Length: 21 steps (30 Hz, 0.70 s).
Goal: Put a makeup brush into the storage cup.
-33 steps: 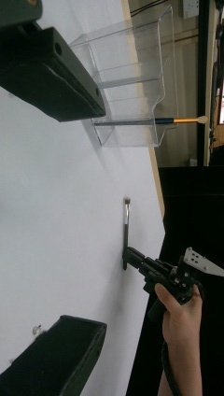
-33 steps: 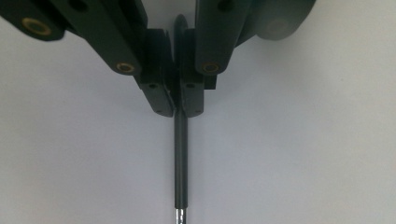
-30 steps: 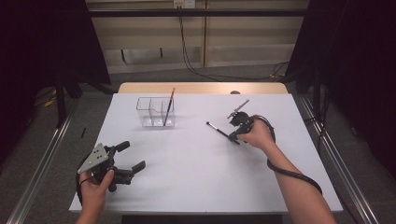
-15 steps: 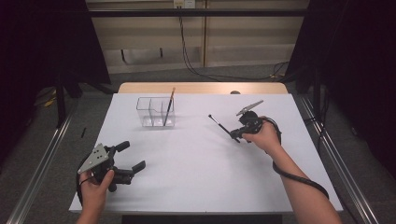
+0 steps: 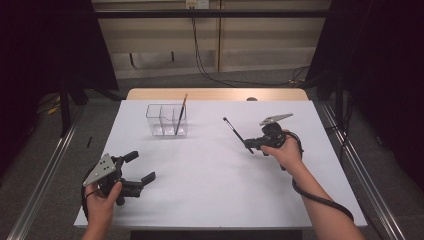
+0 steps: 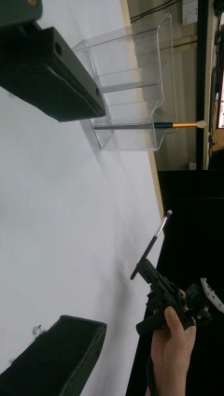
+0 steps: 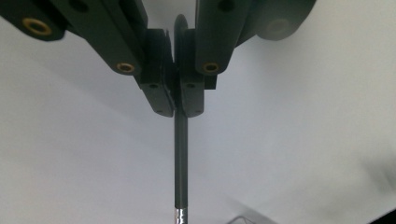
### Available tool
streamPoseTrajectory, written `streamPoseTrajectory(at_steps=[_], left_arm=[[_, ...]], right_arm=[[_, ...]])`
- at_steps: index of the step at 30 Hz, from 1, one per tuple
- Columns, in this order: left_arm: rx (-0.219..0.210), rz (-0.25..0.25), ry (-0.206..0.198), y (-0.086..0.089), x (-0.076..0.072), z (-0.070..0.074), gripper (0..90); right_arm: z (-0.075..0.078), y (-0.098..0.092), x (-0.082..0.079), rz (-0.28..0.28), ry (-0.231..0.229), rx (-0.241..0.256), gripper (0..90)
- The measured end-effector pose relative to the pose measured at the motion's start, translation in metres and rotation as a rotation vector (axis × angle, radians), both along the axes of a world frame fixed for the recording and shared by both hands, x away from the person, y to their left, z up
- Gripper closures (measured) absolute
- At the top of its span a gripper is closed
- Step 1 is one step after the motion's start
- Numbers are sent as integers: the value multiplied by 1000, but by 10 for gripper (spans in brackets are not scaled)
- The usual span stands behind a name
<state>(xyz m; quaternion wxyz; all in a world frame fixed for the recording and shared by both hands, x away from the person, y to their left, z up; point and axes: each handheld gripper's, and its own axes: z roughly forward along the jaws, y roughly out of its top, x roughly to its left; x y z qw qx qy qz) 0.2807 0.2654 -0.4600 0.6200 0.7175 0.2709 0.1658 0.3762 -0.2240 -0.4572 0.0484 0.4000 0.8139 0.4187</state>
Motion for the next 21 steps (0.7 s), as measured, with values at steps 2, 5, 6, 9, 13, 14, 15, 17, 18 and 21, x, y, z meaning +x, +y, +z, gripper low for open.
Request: streamPoseTrajectory(at_steps=[2, 5, 6, 9, 13, 14, 15, 17, 18, 21], left_arm=[[0, 0, 0, 0, 0, 0, 3], [0, 0, -1, 0, 0, 0, 3], [-4, 3, 0, 0, 0, 0, 3], [-4, 3, 1, -1, 0, 0, 3], [4, 0, -2, -1, 0, 0, 3], [2, -1, -1, -1, 0, 0, 3], [7, 0, -4, -1, 0, 0, 3], [6, -1, -5, -1, 0, 0, 3], [4, -3, -3, -1, 0, 0, 3], [5, -2, -2, -1, 0, 0, 3]], right_arm=[[0, -1, -3, -5, -13, 28, 851], [1, -1, -7, -13, -40, 68, 852], [2, -1, -8, -18, -49, 78, 852], [2, -1, -12, -20, -75, 110, 852], [1, 0, -19, -5, -97, 148, 852], [0, 0, -21, -2, -100, 158, 852], [0, 1, -22, 0, -105, 168, 852], [-1, 1, -25, 0, -119, 183, 852], [-1, 0, -26, -1, -125, 192, 852], [-1, 0, -30, -3, -145, 224, 852]])
